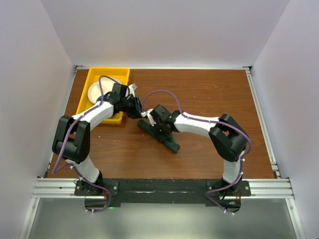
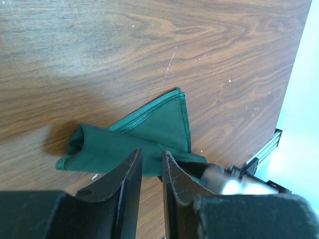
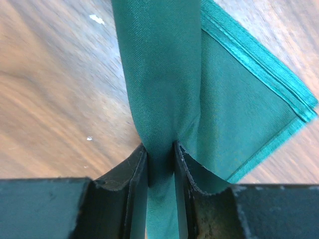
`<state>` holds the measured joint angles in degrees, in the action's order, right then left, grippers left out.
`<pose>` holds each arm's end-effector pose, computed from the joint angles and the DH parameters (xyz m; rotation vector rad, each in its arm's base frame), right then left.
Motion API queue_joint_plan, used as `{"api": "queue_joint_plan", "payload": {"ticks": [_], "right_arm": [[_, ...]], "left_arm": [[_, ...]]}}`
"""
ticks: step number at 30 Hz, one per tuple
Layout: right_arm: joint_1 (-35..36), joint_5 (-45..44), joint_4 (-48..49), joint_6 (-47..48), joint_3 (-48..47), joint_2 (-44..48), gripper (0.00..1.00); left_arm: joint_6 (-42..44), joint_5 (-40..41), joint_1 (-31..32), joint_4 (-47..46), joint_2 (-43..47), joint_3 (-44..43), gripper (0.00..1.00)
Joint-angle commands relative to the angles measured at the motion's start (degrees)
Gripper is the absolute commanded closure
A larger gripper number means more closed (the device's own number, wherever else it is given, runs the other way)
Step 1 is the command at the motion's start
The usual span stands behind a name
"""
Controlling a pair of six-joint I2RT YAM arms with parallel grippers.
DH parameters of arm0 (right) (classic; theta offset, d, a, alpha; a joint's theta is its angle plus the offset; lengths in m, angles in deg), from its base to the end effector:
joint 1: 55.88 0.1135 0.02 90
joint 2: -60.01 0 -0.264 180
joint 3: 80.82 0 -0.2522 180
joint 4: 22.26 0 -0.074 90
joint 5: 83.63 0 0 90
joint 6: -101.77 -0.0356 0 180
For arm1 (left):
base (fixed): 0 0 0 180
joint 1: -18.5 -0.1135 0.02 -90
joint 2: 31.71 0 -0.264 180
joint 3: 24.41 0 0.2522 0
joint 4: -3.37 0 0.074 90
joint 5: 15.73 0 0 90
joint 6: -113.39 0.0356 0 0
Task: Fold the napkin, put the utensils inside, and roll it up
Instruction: Roll the napkin with the utensil
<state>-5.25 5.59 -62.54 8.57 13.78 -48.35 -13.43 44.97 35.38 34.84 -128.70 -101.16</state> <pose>0.2444 0.2971 0.1678 -1.0843 2.4791 0.2749 0.3335 -0.1194 0.2058 -0.2169 2.5911 -1.0100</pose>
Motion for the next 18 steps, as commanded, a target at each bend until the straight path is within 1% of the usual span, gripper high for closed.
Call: {"api": "queue_joint_plan", "payload": {"ticks": [1, 3, 6, 7, 9, 10, 12, 13, 16, 18], "right_arm": [[-7.11, 20.26, -2.84, -5.75, -1.76, -2.82, 0.78], [-11.23, 29.02, -2.13, -8.12, -1.14, -3.00, 0.78], [-15.54, 36.70, -0.73, -10.06, -0.26, -3.96, 0.77], [-16.52, 42.03, -0.11, -10.42, 0.26, -4.40, 0.77], [-19.24, 46.72, 2.68, -12.00, 1.75, -5.72, 0.76], [-20.04, 51.53, 3.57, -12.53, 2.11, -6.42, 0.76], [-22.14, 55.78, 4.02, -12.53, 2.03, -9.31, 0.76], [-22.76, 59.36, 3.68, -12.10, 1.68, -10.63, 0.76], [-24.35, 63.16, 2.71, -9.81, 1.24, -13.63, 0.76], [-25.32, 65.10, 2.88, -8.84, 1.41, -14.95, 0.76]], "left_arm": [[1.31, -1.37, -0.27, -0.31, 2.07, 0.23, 0.73], [1.22, -1.99, -0.27, -0.57, 1.72, 0.31, 0.73], [0.70, -2.69, -0.19, -1.28, 1.54, 0.31, 0.73], [0.52, -3.04, -0.19, -1.54, 1.28, 0.31, 0.73], [-0.09, -4.01, 0.25, -2.50, 1.10, 0.23, 0.73], [-0.36, -4.19, 0.95, -2.86, 0.58, 0.23, 0.73], [-1.41, -4.71, 2.18, -3.73, 0.05, -0.12, 0.73], [-1.85, -4.98, 3.75, -4.35, -0.39, -0.21, 0.73], [-4.05, -4.37, 6.31, -7.25, -1.96, 0.14, 0.73], [-6.24, -4.19, 6.84, -10.41, -3.20, 0.84, 0.73]]}}
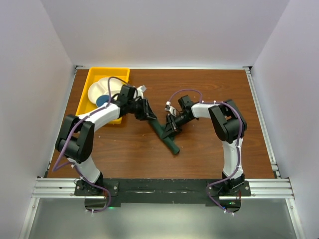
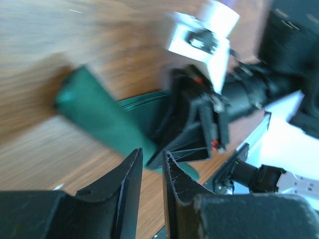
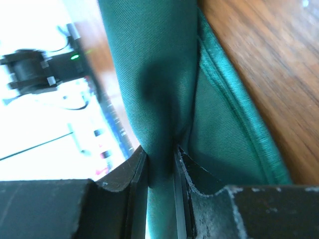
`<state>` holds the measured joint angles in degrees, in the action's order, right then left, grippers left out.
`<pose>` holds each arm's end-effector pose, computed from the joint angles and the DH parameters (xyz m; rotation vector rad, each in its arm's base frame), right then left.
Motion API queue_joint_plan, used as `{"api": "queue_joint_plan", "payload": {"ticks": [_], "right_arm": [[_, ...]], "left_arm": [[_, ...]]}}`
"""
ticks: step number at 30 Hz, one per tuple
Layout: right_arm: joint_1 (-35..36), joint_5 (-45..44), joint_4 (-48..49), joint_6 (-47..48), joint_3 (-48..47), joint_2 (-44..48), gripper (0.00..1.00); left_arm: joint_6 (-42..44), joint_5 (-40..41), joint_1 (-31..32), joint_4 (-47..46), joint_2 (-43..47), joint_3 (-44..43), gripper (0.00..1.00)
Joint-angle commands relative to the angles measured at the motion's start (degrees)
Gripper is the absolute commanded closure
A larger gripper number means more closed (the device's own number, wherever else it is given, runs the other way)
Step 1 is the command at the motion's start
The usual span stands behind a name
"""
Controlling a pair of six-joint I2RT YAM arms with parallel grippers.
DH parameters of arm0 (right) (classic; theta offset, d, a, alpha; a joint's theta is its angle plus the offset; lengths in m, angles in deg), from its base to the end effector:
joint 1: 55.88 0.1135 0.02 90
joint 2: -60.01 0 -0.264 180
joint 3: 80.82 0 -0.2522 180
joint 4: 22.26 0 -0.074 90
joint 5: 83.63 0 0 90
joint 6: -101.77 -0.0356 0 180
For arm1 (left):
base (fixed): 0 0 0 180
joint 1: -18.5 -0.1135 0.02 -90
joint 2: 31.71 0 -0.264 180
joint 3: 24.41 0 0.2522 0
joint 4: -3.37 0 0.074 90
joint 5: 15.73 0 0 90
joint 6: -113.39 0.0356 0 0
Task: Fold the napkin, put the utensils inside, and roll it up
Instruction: Roll the napkin with the utensil
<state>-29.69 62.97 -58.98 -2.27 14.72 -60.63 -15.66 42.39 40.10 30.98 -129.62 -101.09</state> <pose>0.3329 0.1969 0.1023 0.4976 -2.6327 -1.4883 0.3278 -0.1500 0.2052 -0.1174 2.5811 -1.1204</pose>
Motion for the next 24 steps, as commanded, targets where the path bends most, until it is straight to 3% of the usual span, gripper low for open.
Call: {"api": "queue_joint_plan", "payload": {"ticks": [1, 8, 13, 24], "right_arm": [[-1.14, 7.22, -1.73, 4.00, 0.21, -2.93, 0.77], [-3.17, 4.05, -3.32, 5.26, 0.91, -2.76, 0.72], [-3.17, 2.12, -3.05, 3.50, 0.74, -1.36, 0.63], [-2.91, -14.22, -20.97, 10.17, -6.56, 7.33, 0.48]], "left_arm": [[-4.89, -1.96, 2.21, -8.03, -2.72, 1.12, 0.73], [-4.81, -0.73, 2.39, -12.26, -8.08, -0.01, 0.74], [-3.58, 0.50, 2.39, -12.88, -10.11, 1.39, 0.75], [-2.70, 2.17, 2.04, -15.69, -12.39, 3.41, 0.76]]}}
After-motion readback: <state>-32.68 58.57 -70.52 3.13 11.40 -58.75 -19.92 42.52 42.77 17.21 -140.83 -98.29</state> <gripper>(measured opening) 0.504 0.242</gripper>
